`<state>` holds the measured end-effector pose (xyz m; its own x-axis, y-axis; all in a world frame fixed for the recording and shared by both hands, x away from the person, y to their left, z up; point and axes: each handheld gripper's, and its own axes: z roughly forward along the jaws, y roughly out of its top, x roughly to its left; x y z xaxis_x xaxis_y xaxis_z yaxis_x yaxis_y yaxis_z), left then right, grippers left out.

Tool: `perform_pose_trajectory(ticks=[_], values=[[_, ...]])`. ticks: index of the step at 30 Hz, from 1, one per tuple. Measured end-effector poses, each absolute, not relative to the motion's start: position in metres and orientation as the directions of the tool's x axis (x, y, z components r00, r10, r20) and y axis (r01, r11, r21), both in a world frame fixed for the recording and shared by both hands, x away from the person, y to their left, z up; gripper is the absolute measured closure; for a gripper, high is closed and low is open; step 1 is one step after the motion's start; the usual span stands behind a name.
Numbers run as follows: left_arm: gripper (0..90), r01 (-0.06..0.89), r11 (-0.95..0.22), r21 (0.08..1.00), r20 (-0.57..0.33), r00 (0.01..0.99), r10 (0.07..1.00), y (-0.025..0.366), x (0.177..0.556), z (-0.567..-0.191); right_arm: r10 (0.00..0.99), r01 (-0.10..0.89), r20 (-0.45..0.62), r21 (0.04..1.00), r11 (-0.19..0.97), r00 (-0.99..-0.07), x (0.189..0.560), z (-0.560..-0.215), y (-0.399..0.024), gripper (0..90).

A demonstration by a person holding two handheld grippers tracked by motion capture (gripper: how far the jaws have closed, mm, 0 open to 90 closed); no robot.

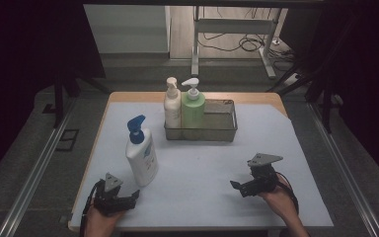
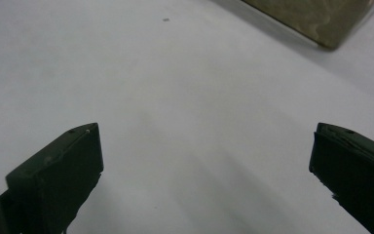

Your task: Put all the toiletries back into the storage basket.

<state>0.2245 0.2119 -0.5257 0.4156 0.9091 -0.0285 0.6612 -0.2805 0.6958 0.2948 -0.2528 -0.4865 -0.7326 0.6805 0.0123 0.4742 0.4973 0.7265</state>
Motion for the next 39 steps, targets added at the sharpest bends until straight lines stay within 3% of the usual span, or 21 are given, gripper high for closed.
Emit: perform_pose_trajectory(ticks=[14,20,39], values=[[14.9,0.668,-0.281,0.689,-0.031,0.415,0.909,0.213,0.225,-0.524,0.72,0.53,0.049,0.712,0.461,-0.692,0.295,-0.52,-0.262,0.0],[22.4,0.673,-0.266,0.69,-0.043,0.405,0.913,0.218,0.225,-0.521,0.722,0.524,0.001,0.688,0.502,-0.692,0.294,-0.523,-0.257,0.0],[41.0,0.667,-0.253,0.7,-0.061,0.41,0.91,0.233,0.237,-0.51,0.721,0.519,-0.002,0.693,0.5,-0.693,0.293,-0.523,-0.257,0.0]])
